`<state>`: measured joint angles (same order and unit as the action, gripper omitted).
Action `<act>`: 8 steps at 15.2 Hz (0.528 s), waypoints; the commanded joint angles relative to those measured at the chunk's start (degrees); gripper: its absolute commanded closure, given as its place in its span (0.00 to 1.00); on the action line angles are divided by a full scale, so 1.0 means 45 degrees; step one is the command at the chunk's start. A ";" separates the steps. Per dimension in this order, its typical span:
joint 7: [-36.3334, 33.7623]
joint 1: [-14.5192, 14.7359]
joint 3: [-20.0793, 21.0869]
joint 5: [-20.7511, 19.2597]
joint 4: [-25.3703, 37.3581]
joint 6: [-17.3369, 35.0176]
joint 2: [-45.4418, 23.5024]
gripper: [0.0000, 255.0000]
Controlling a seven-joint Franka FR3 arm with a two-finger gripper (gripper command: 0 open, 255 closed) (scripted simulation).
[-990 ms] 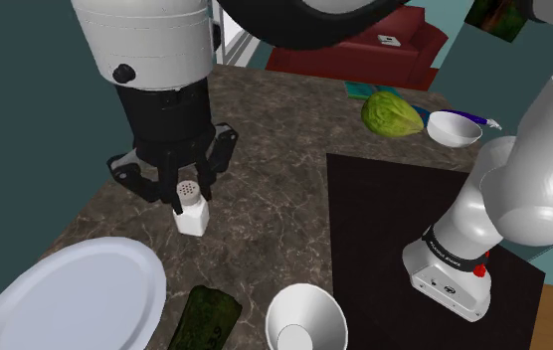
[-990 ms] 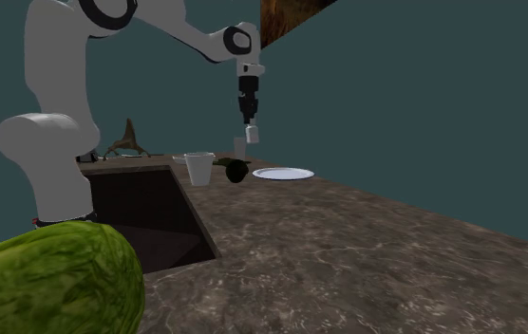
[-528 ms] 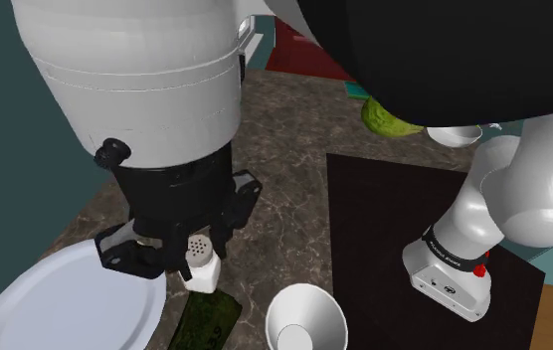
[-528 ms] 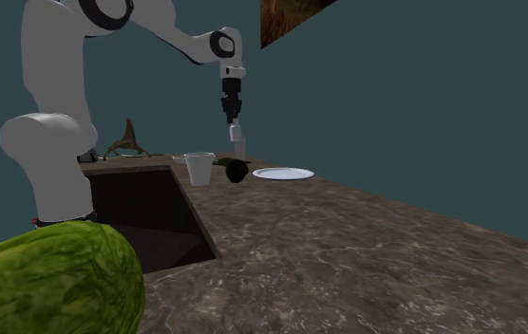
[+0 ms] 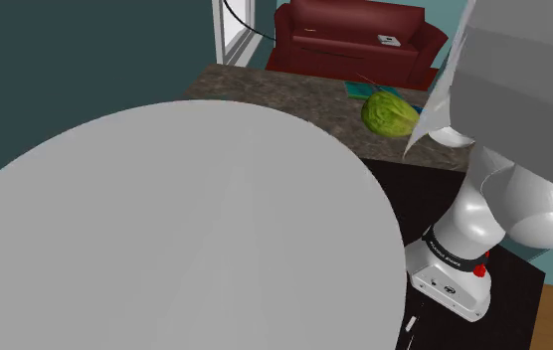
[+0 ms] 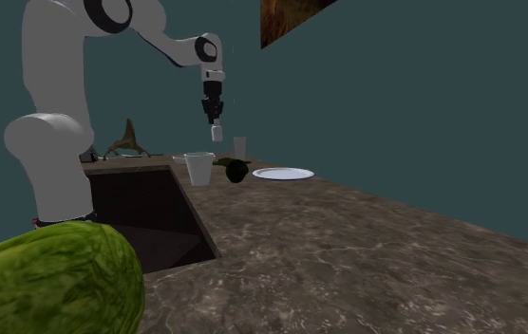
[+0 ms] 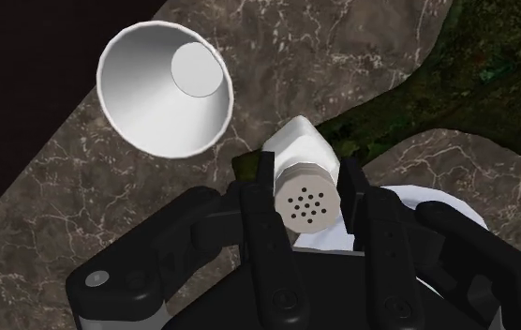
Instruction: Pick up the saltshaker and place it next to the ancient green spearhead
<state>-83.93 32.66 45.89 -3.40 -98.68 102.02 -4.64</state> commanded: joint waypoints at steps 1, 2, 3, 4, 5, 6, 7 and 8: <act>-0.0754 0.0420 0.0281 -0.0230 0.0232 -0.0054 -0.0285 1.00; -0.1114 0.0637 0.0410 -0.0348 0.0350 -0.0087 -0.0429 1.00; -0.1481 0.0867 0.0534 -0.0482 0.0486 -0.0126 -0.0592 1.00; -0.1854 0.1113 0.0648 -0.0630 0.0638 -0.0171 -0.0772 1.00; -0.2232 0.1369 0.0760 -0.0794 0.0808 -0.0224 -0.0973 1.00; -0.2614 0.1646 0.0857 -0.0971 0.0995 -0.0285 -0.1189 1.00; -0.3001 0.1929 0.0956 -0.1164 0.1201 -0.0354 -0.1425 1.00; -0.3387 0.2240 0.1032 -0.1367 0.1425 -0.0432 -0.1675 1.00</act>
<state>-97.23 41.50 50.01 -9.00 -92.49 100.05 -11.63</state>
